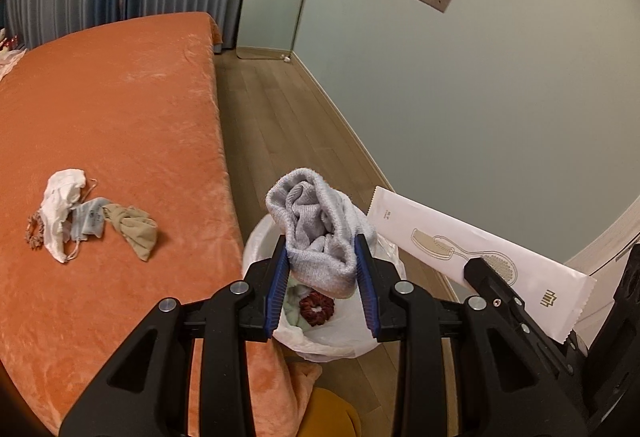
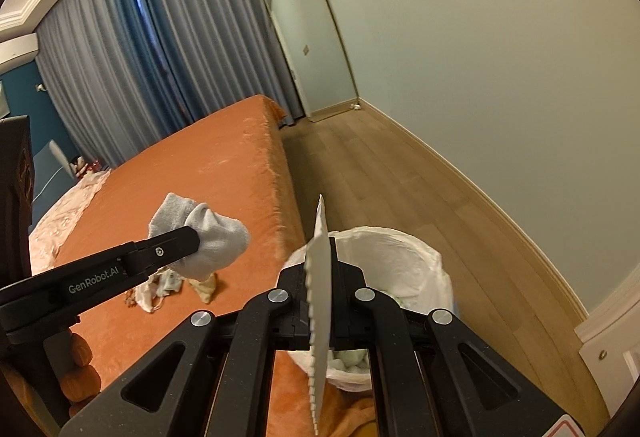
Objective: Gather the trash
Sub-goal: 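Open both tools to drop the sock and packet into the bin, then move both tools back over the remaining items on the bed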
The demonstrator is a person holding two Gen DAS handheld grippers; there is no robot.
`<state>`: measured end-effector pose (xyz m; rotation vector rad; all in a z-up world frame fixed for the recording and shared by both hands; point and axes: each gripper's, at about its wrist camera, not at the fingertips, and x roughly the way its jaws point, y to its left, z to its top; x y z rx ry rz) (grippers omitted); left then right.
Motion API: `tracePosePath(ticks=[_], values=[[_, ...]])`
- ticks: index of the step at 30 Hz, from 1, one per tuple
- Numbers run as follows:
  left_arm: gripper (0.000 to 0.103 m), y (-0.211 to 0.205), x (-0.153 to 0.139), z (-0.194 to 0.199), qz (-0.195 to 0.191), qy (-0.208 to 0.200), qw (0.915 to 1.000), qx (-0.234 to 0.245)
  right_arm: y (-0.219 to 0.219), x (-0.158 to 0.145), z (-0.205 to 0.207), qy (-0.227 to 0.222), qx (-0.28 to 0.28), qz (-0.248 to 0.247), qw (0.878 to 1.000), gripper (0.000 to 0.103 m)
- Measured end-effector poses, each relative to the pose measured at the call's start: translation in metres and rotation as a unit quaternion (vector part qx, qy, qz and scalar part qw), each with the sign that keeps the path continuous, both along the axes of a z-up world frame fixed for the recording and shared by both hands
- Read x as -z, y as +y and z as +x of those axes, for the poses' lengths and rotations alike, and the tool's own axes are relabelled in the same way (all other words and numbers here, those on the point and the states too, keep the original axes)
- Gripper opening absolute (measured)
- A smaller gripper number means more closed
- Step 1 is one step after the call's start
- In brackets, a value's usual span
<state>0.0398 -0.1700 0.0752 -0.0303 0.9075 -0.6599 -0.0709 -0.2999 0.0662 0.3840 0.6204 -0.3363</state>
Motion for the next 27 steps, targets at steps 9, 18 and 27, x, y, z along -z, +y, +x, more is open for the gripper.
tracePosePath(ticks=[9, 18, 27], values=[[0.048, -0.035, 0.027, 0.002, 0.01, 0.016, 0.9996, 0.022, -0.017, 0.017, -0.005, 0.014, 0.023, 0.01, 1.0, 0.004], [0.056, -0.035, 0.036, 0.011, 0.028, 0.009, 0.9995, 0.01, -0.021, 0.023, 0.007, 0.02, 0.023, 0.019, 0.999, 0.004], [0.056, -0.025, 0.037, 0.018, 0.027, 0.011, 0.9996, -0.003, -0.02, 0.027, 0.015, 0.022, 0.012, 0.02, 0.999, 0.004]])
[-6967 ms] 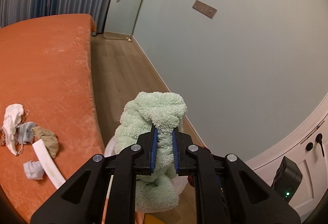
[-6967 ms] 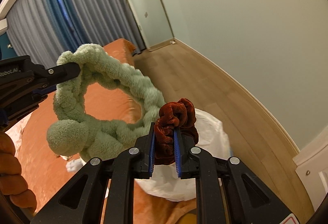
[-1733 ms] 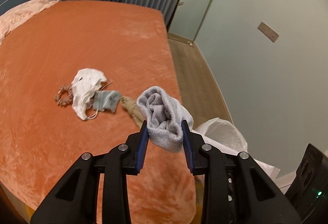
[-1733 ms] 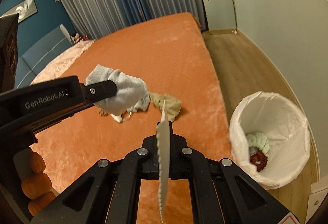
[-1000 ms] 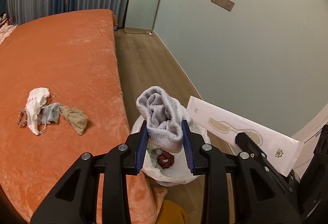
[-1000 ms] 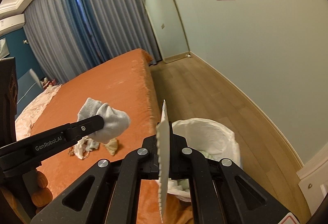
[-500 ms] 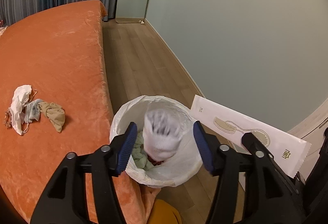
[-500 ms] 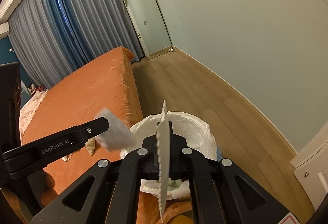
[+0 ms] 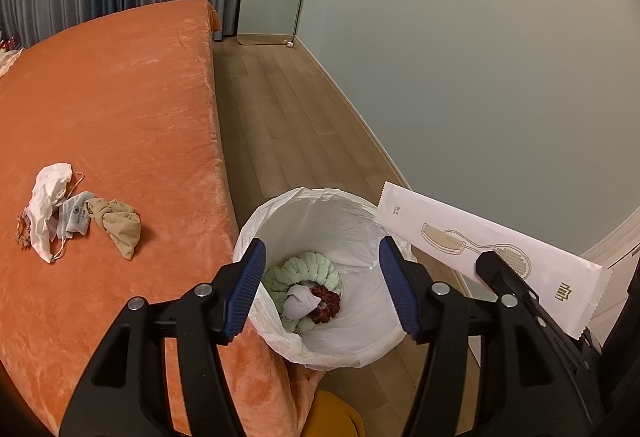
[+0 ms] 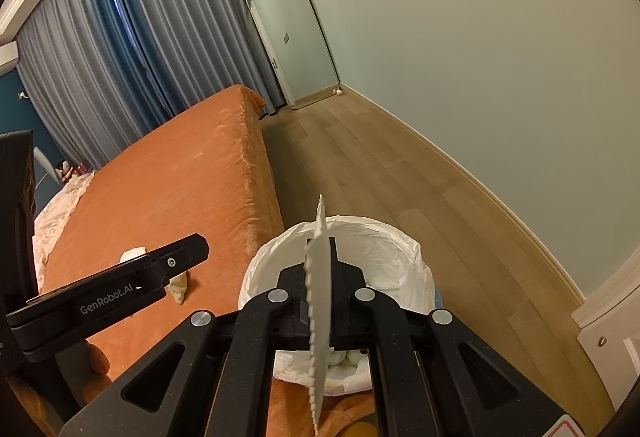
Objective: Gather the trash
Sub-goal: 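Move both tools back over the remaining items on the bed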
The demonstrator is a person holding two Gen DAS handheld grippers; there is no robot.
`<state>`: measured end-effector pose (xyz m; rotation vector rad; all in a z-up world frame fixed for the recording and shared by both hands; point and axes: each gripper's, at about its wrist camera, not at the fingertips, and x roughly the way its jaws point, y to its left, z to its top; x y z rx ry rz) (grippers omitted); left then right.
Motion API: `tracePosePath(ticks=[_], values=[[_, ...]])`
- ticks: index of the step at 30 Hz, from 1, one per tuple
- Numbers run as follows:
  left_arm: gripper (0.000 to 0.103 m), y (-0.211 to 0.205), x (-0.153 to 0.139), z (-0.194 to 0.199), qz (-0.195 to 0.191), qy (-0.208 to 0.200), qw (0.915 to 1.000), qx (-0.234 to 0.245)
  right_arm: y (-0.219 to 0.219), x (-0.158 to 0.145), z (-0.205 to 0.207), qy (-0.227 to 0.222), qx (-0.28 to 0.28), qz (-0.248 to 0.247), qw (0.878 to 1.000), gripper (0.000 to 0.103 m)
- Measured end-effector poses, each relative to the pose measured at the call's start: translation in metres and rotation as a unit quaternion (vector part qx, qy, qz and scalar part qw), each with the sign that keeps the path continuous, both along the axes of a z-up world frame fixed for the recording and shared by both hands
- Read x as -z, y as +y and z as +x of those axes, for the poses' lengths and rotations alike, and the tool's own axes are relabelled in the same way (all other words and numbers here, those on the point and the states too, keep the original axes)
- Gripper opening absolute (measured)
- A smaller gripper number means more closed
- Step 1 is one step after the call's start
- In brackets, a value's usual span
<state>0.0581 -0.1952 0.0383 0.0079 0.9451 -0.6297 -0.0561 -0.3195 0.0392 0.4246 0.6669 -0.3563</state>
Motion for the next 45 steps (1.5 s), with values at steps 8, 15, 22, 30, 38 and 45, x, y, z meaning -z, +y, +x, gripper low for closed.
tracePosePath(ticks=[8, 15, 22, 30, 38, 45], values=[[0.061, 0.014, -0.001, 0.007, -0.001, -0.002, 0.9999, -0.017, 0.005, 0.003, 0.009, 0.006, -0.008, -0.003, 1.0, 0.007], [0.063, 0.036, 0.002, 0.016, -0.001, 0.002, 0.9991, -0.043, 0.015, 0.0, 0.014, -0.001, -0.015, -0.009, 1.0, 0.032], [0.063, 0.067, 0.008, 0.025, -0.003, 0.008, 0.9973, -0.073, 0.034, 0.0, 0.024, 0.004, -0.025, -0.012, 1.0, 0.041], [0.063, 0.097, 0.008, 0.032, -0.011, 0.008, 0.9952, -0.097, 0.061, -0.003, 0.038, 0.01, -0.045, -0.021, 0.999, 0.047], [0.063, 0.127, 0.008, 0.036, -0.016, 0.007, 0.9927, -0.12, 0.089, -0.006, 0.051, 0.015, -0.066, -0.034, 0.997, 0.048], [0.063, 0.159, 0.012, 0.04, -0.017, 0.009, 0.9895, -0.144, 0.111, -0.005, 0.063, 0.024, -0.087, -0.039, 0.995, 0.049]])
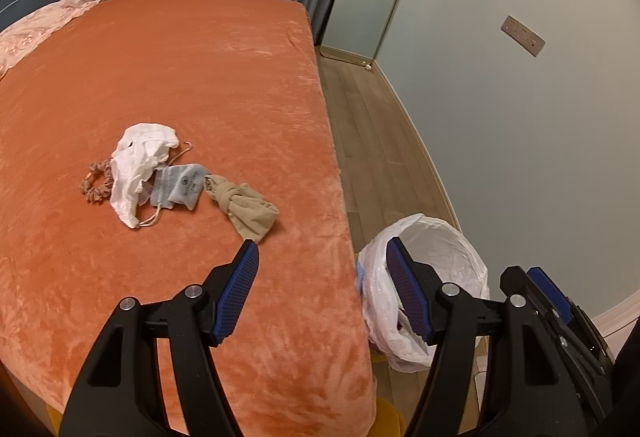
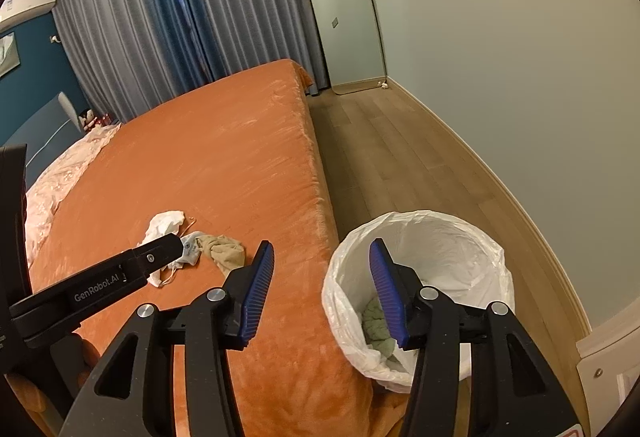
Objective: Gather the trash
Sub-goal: 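Move both tools back over the remaining items on the bed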
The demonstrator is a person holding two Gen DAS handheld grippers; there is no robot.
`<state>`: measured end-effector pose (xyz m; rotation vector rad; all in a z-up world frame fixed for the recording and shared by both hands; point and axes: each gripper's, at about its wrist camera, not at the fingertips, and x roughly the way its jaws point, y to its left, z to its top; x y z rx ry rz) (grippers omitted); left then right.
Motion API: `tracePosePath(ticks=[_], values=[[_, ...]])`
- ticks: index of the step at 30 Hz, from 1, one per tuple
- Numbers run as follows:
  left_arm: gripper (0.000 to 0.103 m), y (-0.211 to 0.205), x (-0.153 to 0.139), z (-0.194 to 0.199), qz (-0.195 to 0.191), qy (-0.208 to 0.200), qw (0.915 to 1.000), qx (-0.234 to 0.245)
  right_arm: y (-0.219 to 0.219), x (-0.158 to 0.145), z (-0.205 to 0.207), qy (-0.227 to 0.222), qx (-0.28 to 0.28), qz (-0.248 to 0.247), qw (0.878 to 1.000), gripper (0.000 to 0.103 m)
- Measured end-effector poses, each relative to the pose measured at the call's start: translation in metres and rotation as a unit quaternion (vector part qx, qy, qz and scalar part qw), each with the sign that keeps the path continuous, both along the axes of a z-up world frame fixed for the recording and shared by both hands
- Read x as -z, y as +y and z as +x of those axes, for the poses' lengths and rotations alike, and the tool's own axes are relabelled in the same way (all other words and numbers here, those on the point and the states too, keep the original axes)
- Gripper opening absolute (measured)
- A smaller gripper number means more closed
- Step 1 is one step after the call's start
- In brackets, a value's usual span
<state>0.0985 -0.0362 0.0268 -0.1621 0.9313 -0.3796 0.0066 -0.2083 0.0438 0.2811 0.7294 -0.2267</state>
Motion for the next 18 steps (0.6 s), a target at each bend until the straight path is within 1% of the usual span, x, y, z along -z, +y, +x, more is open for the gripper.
tracePosePath(ticks=[8, 15, 18], values=[[0.063, 0.039, 0.009, 0.007, 0.001, 0.007, 0.9996, -0.029, 0.039, 0.006, 0.019, 0.014, -0.033, -0.012, 0.999, 0.051], [0.063, 0.087, 0.022, 0.02, 0.005, 0.017, 0.9975, -0.068, 0.074, 0.017, 0.039, 0.031, -0.063, -0.022, 0.997, 0.051], [0.063, 0.105, 0.029, 0.026, 0.014, 0.02, 0.9962, -0.084, 0.088, 0.022, 0.049, 0.039, -0.075, -0.026, 0.996, 0.051]])
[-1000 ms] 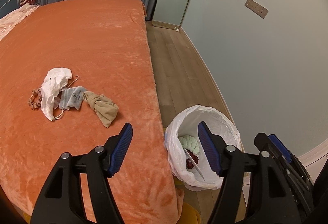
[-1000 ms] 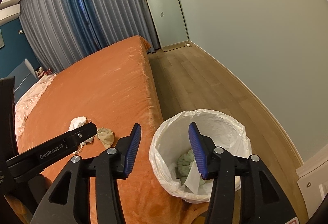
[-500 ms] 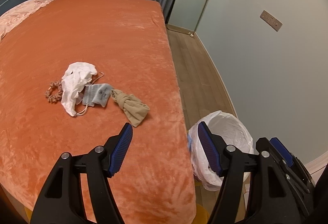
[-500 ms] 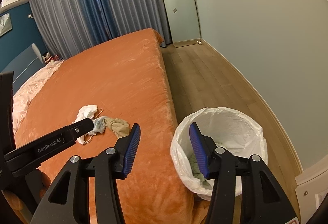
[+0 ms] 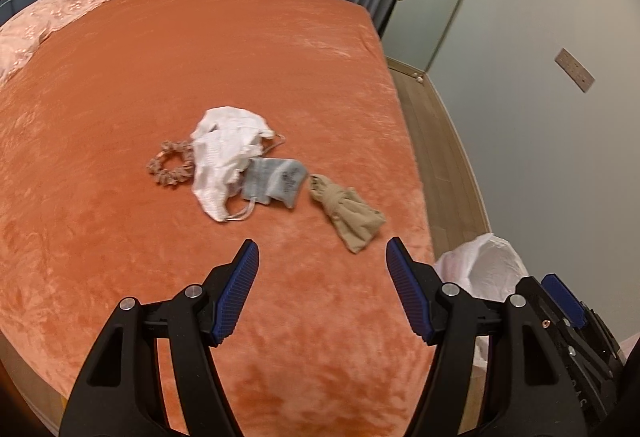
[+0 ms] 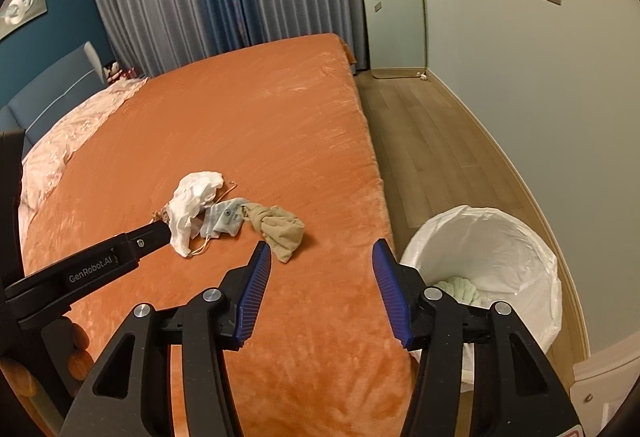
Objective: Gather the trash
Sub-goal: 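Move both tools back over the remaining items on the bed, then grasp the white tissue with the left tool while the right tool grasps the beige tied stocking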
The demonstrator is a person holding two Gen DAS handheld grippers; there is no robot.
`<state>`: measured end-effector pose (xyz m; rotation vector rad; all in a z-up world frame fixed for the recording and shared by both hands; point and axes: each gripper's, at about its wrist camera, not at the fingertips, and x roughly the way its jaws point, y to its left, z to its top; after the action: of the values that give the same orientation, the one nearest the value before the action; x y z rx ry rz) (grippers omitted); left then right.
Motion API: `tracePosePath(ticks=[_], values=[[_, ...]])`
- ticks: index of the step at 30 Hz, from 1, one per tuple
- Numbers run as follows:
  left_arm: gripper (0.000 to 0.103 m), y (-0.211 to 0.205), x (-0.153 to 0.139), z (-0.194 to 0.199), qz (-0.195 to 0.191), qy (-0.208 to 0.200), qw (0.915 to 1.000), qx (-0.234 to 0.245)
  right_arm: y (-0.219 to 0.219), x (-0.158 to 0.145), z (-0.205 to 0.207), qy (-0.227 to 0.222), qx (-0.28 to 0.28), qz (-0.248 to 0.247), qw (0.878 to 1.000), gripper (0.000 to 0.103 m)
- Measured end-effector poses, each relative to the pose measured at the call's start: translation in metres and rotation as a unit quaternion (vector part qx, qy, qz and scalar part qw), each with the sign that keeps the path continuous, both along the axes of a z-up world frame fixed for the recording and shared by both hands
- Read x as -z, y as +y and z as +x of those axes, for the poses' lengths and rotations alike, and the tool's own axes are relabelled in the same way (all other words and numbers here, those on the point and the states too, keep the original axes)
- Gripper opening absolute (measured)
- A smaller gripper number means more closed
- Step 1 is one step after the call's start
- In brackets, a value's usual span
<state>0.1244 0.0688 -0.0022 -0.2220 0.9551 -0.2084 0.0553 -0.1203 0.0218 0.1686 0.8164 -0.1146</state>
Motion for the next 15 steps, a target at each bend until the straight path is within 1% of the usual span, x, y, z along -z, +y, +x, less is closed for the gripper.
tracePosePath(ticks=[5, 8, 10, 11, 15], values=[[0.063, 0.029, 0.015, 0.012, 0.03, 0.004, 0.9992, -0.025, 0.023, 0.015, 0.023, 0.016, -0.022, -0.007, 1.0, 0.054], [0.063, 0.046, 0.028, 0.025, 0.056, 0.009, 0.9976, -0.041, 0.035, 0.026, 0.037, 0.026, -0.03, -0.006, 0.999, 0.055], [0.066, 0.055, 0.037, 0.034, 0.072, 0.014, 0.9961, -0.05, 0.043, 0.037, 0.051, 0.036, -0.035, -0.006, 0.999, 0.055], [0.07, 0.059, 0.041, 0.039, 0.079, 0.015, 0.9953, -0.055, 0.045, 0.041, 0.056, 0.04, -0.037, -0.005, 0.999, 0.057], [0.074, 0.075, 0.059, 0.063, 0.098, 0.023, 0.9927, -0.067, 0.055, 0.06, 0.08, 0.057, -0.042, -0.006, 0.997, 0.059]])
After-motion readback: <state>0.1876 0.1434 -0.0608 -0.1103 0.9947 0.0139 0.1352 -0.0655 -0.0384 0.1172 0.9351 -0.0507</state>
